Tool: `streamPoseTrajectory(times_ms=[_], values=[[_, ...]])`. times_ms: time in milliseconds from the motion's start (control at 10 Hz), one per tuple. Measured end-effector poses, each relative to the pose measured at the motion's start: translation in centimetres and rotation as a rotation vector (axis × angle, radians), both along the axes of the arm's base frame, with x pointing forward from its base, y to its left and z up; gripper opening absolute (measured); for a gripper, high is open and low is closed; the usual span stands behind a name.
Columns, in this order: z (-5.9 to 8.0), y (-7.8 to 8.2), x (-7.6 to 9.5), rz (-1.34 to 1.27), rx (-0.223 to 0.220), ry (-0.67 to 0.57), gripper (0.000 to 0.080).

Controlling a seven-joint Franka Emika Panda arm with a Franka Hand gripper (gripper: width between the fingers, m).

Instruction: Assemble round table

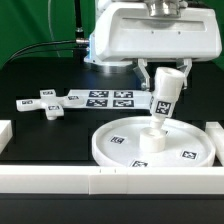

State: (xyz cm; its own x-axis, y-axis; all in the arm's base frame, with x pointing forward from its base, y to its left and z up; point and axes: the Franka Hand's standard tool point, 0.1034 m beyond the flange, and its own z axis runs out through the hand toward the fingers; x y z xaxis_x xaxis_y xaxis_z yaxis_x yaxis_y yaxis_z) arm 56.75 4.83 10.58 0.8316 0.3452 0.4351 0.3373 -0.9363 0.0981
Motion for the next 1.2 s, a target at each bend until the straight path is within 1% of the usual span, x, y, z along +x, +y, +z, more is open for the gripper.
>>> streamPoseTrajectory(times_ms=[200, 300, 600, 1200], values=[[-0.1, -0.1, -0.1, -0.001, 0.0, 0.002, 0.0407], [-0.5, -0.2, -0.6, -0.002, -0.001, 0.012, 0.0407], [-1.1, 0.0, -0.9, 0.001, -0.001, 0.023, 0.0407], [-2.1, 0.0, -1.3, 0.003, -0.002, 0.04, 0.0407]])
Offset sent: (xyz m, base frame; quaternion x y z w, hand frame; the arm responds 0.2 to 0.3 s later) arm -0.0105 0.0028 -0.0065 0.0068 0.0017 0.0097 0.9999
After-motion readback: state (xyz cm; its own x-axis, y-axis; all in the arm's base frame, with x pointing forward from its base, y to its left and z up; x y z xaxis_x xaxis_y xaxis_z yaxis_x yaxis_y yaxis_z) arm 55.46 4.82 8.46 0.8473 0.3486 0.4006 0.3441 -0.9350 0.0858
